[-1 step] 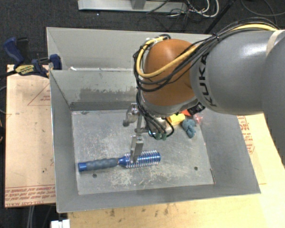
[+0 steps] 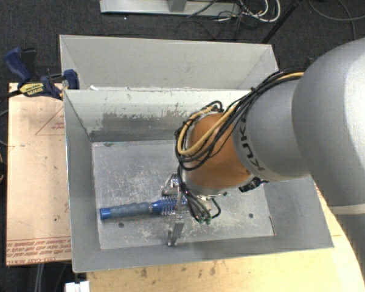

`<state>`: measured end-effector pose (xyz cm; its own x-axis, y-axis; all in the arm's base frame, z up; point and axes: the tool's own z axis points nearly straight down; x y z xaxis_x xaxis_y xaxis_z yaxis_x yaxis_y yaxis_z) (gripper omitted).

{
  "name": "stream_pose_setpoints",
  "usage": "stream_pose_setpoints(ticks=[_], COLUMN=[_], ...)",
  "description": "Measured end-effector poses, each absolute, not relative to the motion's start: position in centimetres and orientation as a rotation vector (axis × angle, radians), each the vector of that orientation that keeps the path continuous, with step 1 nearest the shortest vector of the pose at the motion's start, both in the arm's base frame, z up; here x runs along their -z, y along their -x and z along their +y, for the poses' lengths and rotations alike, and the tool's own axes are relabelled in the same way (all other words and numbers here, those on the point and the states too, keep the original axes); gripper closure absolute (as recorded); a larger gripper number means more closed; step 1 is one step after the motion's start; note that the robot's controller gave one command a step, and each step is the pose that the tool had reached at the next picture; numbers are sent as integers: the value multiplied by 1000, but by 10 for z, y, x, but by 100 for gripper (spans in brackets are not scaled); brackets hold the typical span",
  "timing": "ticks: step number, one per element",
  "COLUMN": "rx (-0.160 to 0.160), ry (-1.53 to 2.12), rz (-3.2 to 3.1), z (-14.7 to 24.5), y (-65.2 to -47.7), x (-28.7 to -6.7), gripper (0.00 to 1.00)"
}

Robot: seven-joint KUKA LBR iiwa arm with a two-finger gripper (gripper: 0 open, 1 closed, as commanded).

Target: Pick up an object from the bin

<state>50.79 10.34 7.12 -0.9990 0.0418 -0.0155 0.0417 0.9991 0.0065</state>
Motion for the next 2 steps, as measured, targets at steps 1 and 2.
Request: stream_pose_setpoints(ticks=[1,2], rx=[-9,-4], ry=[-67,-77], rz=[3124,3132], z=[103,101], y=[-510,-524], x=[-74,-219], gripper=[100,100])
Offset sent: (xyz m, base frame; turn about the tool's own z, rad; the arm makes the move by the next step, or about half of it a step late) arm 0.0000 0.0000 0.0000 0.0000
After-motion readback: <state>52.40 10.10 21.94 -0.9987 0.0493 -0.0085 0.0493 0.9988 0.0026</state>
